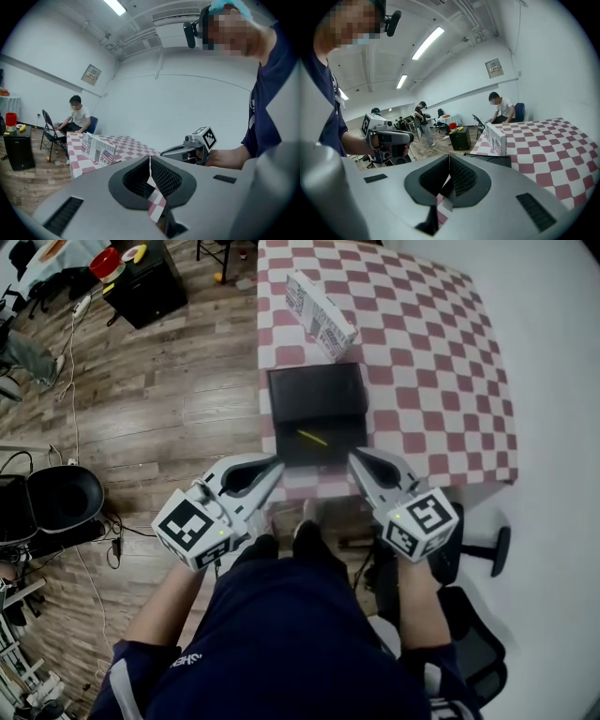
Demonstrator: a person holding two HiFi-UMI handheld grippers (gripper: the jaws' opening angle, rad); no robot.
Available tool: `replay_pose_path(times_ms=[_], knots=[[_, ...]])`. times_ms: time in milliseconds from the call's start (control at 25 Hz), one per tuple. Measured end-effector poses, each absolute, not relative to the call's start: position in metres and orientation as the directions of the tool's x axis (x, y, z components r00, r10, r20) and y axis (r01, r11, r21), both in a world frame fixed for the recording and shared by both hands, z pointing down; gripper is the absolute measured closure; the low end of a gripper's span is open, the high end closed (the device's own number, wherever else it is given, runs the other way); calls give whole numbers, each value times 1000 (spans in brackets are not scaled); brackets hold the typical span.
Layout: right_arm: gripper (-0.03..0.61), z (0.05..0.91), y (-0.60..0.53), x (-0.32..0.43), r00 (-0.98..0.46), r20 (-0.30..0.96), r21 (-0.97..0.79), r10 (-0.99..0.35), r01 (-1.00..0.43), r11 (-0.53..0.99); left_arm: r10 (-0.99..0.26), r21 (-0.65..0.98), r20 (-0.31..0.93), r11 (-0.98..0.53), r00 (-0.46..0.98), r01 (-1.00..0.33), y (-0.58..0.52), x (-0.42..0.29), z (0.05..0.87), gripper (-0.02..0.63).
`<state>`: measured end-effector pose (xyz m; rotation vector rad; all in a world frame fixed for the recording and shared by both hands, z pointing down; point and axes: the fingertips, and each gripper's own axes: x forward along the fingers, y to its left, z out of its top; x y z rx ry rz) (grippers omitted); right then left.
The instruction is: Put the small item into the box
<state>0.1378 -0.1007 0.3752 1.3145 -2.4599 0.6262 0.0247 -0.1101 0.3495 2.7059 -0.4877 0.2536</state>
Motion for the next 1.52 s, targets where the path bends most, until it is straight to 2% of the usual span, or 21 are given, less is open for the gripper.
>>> replay_pose_path(times_ms=[480, 1520], knots=[[561, 363, -84, 137, -536, 403, -259, -742, -844, 469, -277, 301, 228, -891, 933, -338, -100, 32, 338, 575], [563, 383, -81, 128, -545, 466, -232, -697, -836, 498, -286, 312, 252, -880, 925, -357, -98, 33, 340, 575]])
